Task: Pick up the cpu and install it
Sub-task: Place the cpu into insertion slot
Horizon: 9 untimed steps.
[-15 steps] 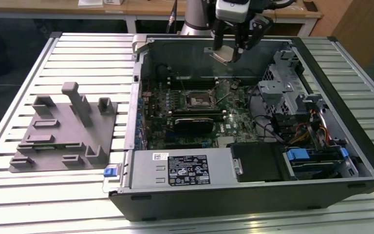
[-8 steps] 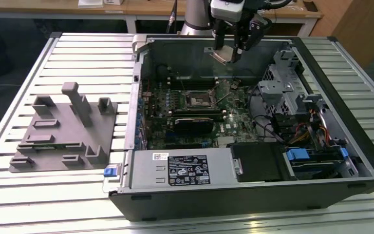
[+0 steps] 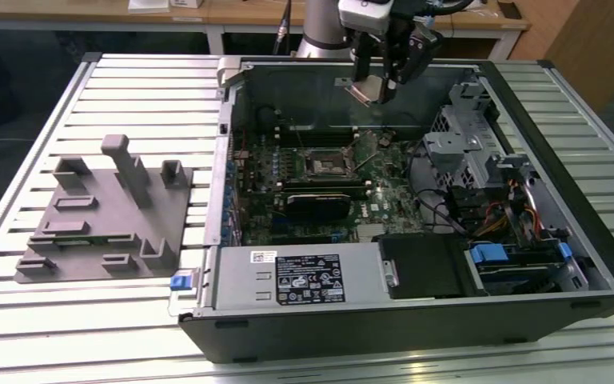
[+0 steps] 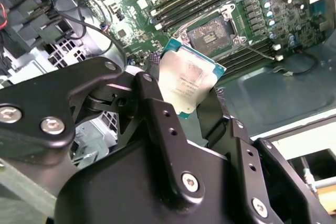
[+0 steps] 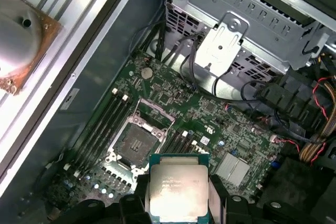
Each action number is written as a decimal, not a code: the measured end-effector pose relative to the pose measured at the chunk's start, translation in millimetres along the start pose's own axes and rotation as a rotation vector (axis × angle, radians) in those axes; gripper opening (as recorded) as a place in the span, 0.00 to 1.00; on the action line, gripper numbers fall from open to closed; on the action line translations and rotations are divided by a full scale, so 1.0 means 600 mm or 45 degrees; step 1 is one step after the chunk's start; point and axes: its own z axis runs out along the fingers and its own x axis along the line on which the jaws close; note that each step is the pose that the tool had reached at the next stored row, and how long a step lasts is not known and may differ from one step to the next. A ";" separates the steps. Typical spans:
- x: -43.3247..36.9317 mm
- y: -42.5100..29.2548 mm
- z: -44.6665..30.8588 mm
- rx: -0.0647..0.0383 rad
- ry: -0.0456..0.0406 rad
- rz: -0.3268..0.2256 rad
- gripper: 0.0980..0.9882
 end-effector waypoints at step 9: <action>0.000 0.000 0.000 0.000 -0.007 0.115 0.49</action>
